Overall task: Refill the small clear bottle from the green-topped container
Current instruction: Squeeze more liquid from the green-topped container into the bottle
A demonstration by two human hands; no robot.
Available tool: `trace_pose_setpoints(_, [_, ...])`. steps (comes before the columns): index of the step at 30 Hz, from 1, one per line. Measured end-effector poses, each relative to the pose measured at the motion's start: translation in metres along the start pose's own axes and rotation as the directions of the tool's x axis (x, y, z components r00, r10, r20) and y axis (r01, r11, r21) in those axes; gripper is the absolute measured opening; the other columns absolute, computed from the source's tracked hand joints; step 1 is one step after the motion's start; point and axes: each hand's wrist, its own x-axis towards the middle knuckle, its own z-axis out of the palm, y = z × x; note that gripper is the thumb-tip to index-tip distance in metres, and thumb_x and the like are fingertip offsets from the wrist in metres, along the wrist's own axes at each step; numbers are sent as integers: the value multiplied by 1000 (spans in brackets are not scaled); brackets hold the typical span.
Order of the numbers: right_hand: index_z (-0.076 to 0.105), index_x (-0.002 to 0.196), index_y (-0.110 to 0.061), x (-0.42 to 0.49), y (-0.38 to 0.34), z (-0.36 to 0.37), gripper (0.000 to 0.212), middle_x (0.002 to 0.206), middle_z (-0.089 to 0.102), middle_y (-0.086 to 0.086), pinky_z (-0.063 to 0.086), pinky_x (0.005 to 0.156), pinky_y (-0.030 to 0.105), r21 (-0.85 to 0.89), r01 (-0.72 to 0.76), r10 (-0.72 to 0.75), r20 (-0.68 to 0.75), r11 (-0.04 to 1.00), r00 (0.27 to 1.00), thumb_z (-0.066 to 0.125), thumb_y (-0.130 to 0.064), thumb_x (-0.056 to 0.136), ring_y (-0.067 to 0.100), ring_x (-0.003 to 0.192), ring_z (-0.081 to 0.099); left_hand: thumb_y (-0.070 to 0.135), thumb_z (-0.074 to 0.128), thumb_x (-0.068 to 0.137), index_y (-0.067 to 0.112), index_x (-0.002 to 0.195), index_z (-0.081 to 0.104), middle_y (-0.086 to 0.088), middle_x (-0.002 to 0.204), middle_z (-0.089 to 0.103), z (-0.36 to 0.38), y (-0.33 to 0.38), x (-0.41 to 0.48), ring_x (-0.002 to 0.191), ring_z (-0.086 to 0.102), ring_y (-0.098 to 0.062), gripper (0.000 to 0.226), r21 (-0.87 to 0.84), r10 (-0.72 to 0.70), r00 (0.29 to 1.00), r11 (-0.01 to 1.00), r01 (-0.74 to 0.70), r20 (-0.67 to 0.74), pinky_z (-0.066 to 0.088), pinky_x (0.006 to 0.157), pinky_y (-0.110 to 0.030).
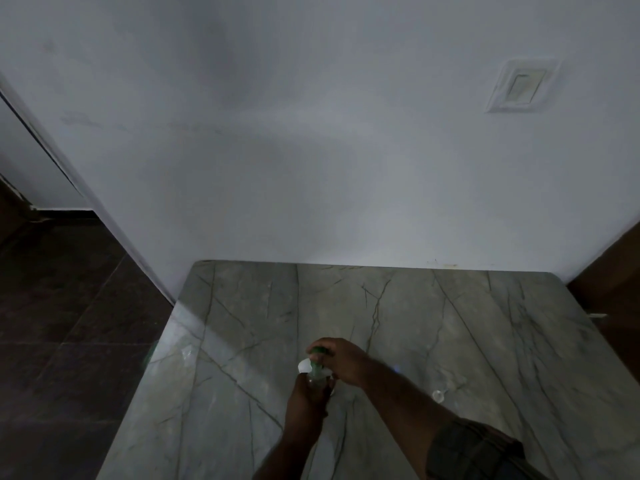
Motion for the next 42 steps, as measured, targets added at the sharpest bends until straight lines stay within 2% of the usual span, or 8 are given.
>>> trace_pose_setpoints(8, [65,121,-15,4,-11,-8,31,121,66,4,44,78,21,10,-18,18,8,1000,1000,56,-31,96,19,108,62,21,63,93,32,109,53,-2,92,70,-6,14,0,76,69,-16,22,-5,75,997,997,-75,16,52,50,-21])
trace_pose_setpoints(11, [66,119,-15,5,-9,-5,30,119,67,4,44,81,22,10,-19,19,7,1000,1000,56,-31,96,18,107,62,26,64,92,21,115,54,-3,95,71,-5,11,4,81,70,-21,25,45,62,998,997,-63,13,57,61,-32])
trace_pose_setpoints(13, [67,117,-13,4,-5,-3,29,117,68,4,42,75,14,6,-2,2,5,1000,1000,55,-30,96,17,105,62,28,62,93,18,116,54,-6,98,71,-3,7,4,86,69,-25,26,38,20,1000,999,-20,10,56,68,-36])
trace_pose_setpoints(20, [66,119,-15,5,-1,-2,30,120,66,3,45,89,27,17,-9,9,17,1000,1000,55,-31,96,18,109,61,25,60,94,18,110,56,-7,89,71,-2,7,3,67,65,-14,18,-4,12,1000,1000,-12,18,49,50,-20])
trace_pose_setpoints(23, [65,120,-16,6,-7,-6,31,121,66,4,46,92,29,34,-22,21,21,999,1000,55,-32,96,19,110,61,25,65,91,20,106,56,-6,89,71,-5,15,4,74,69,-19,18,16,51,998,999,-52,22,52,50,-21])
trace_pose_setpoints(27, [65,120,-13,8,-8,-6,31,122,66,5,46,92,27,32,-12,12,16,999,1000,55,-30,96,19,110,61,24,69,88,23,100,55,-3,84,69,-6,17,6,67,65,-15,19,22,24,1000,999,-24,-6,51,48,-20])
trace_pose_setpoints(35, [65,118,-13,8,0,-2,29,119,67,5,45,88,27,22,-26,25,19,999,1000,54,-30,97,19,108,62,28,68,88,22,107,55,-3,86,70,-1,6,12,67,67,-14,24,38,-2,1000,999,2,8,52,49,-21])
trace_pose_setpoints(42, [63,122,-17,6,-9,-12,34,125,64,2,46,95,30,33,-52,50,48,998,998,53,-36,97,18,112,60,32,70,86,38,102,50,4,89,69,-4,14,13,74,69,-14,26,77,46,999,996,-47,11,56,52,-24])
